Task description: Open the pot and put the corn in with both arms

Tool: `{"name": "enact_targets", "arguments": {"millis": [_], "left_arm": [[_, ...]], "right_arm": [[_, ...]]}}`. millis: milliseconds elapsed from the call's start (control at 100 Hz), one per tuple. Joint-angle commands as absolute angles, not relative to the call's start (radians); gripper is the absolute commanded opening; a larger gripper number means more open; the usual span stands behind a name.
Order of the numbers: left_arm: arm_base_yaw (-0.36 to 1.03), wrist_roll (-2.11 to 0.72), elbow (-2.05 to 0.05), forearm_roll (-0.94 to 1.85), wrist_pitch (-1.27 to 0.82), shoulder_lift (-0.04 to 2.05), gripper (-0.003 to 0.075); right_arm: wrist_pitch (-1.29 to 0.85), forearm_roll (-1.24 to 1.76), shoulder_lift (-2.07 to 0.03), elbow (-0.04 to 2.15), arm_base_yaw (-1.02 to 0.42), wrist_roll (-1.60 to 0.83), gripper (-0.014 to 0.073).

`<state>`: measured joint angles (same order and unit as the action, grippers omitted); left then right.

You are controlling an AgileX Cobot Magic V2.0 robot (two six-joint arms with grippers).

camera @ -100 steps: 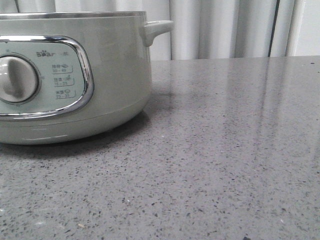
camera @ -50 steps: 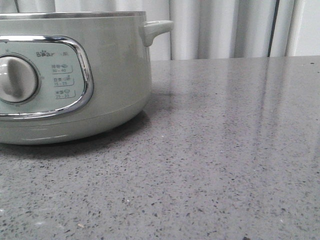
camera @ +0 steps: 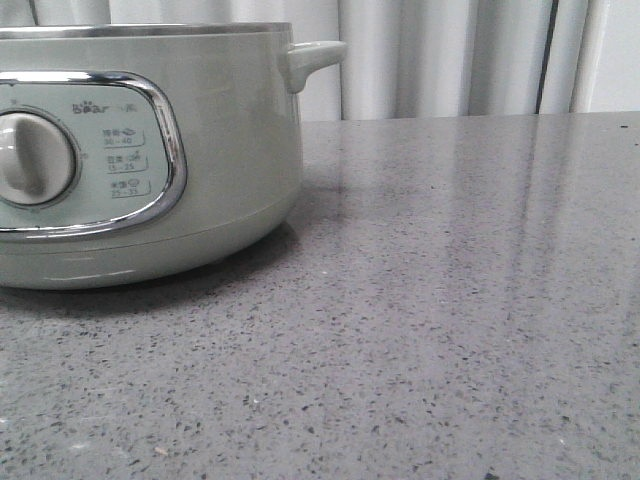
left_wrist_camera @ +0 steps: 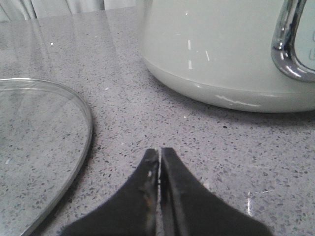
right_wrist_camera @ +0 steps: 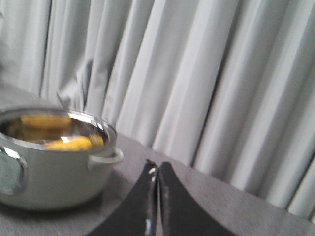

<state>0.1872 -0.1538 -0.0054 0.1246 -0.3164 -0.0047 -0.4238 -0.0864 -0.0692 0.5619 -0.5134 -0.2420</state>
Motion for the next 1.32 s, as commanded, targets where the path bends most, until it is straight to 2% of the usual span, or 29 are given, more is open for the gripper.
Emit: {"name": "enact_targets", "arguments": {"millis": [0,150,390,540,620,839,1309], "left_arm": [[0.196,-0.148,0.024,0.138,-0.269,-0.034,-0.002],[0.196,-0.148,0.024,0.138,-0.269,-0.034,-0.002],[0.196,-0.148,0.024,0.138,-0.269,-0.034,-0.002],[0.196,-0.148,0.024,0.138,-0.269,-0.034,-0.002],[0.196,-0.148,0.024,0.138,-0.269,-0.034,-0.002],[0.196,-0.148,0.024,0.138,-0.269,-0.034,-0.002],[0.196,-0.148,0.024,0.138,-0.269,-0.034,-0.002]], "right_arm": [[-0.369,-0.162,-0.081,0.527,-0.502,-0.252,-0.0043],[-0.346,-0.224,-0.085,0.362,-0.408,-0.243,-0.0043],[-0.103,-0.095,-0.085,0.058,-0.174,-0.19,-0.0043],[-0.105,-0.093,-0.065,-0.031,-0.083,-0.19,-0.0043],[-0.2,-0.093,-0.036,-0.026,-0.064,-0.19,-0.0043],[-0.296,-0.093,0.032,-0.028,-0.036,-0.19,-0.0043],[-0.298,-0.093,0.032,-0.028,-0.036,-0.19,-0.0043]]}}
